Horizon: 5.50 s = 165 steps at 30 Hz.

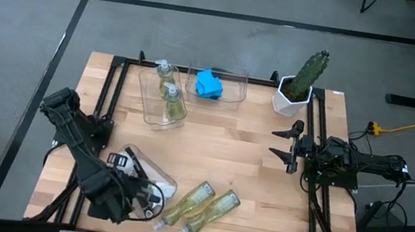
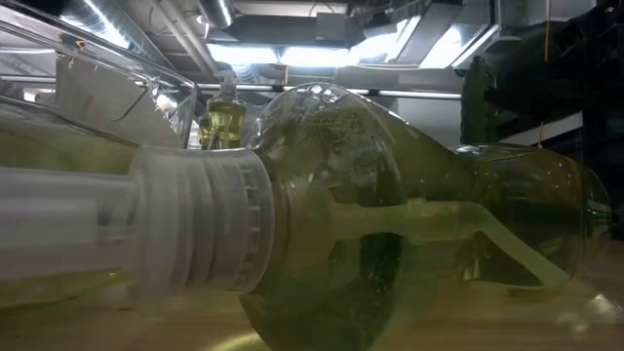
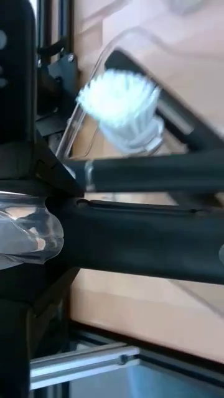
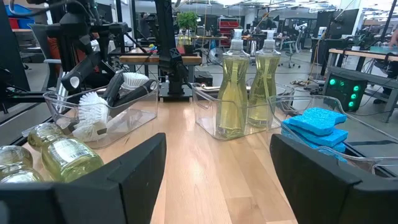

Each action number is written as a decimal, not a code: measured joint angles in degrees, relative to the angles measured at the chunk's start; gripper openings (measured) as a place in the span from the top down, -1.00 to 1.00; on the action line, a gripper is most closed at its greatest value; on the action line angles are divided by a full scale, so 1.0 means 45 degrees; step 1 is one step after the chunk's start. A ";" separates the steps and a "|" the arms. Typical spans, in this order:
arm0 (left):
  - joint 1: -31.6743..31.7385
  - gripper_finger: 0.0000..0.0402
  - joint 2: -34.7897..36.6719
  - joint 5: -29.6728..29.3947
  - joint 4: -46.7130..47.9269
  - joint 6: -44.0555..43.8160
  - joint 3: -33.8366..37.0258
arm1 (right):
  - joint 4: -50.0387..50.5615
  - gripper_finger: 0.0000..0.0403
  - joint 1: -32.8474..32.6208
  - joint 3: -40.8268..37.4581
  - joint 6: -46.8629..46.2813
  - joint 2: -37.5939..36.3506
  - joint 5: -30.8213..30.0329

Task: Pick & Place Kitchen Sink Supplies
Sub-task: Put the dish brush into the bottom transparent bin, then put the yellow dishwashing liquid bottle into the top left transparent bin

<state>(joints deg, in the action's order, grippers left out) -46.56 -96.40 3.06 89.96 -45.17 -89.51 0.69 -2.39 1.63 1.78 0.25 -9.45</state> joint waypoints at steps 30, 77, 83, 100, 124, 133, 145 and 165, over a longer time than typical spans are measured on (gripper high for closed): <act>0.3121 0.05 -0.2662 -0.1270 0.0042 0.7704 0.0028 | 0.0000 -0.41 -0.0001 0.0000 0.0005 0.0000 0.0000; 0.3420 -0.33 0.1332 -0.8257 -0.7368 0.4905 0.0042 | 0.0000 -0.41 -0.0001 0.0000 0.0002 -0.0005 0.0000; 0.2818 -0.33 -0.0002 -0.6328 -0.8862 0.3985 0.0042 | -0.0005 -0.41 0.0000 0.0000 0.0005 0.0000 0.0000; 0.0148 -0.33 -0.2551 -0.3464 -0.9710 -0.6137 0.0042 | -0.0002 -0.41 0.0000 0.0000 0.0005 -0.0003 0.0000; 0.0165 -0.33 -0.5249 -0.3546 -0.9478 -0.8820 0.0047 | -0.0001 -0.41 0.0000 0.0000 0.0005 -0.0004 0.0004; 0.0101 -0.26 -0.5741 -0.3053 -0.9606 -0.8390 0.0058 | 0.0000 -0.41 0.0000 0.0000 0.0002 0.0000 0.0000; -0.0089 0.51 -0.5377 -0.2103 -0.7452 -0.7459 -0.0613 | 0.0001 -0.41 0.0000 0.0000 0.0001 -0.0004 0.0001; 0.0485 0.51 -0.4005 0.0441 0.0059 -0.5574 -0.5432 | 0.0000 -0.41 0.0000 0.0002 0.0000 -0.0003 -0.0002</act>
<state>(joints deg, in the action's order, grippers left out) -44.38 -114.42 5.04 90.22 -70.25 -113.95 0.69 -2.39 1.64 1.78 0.24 -9.46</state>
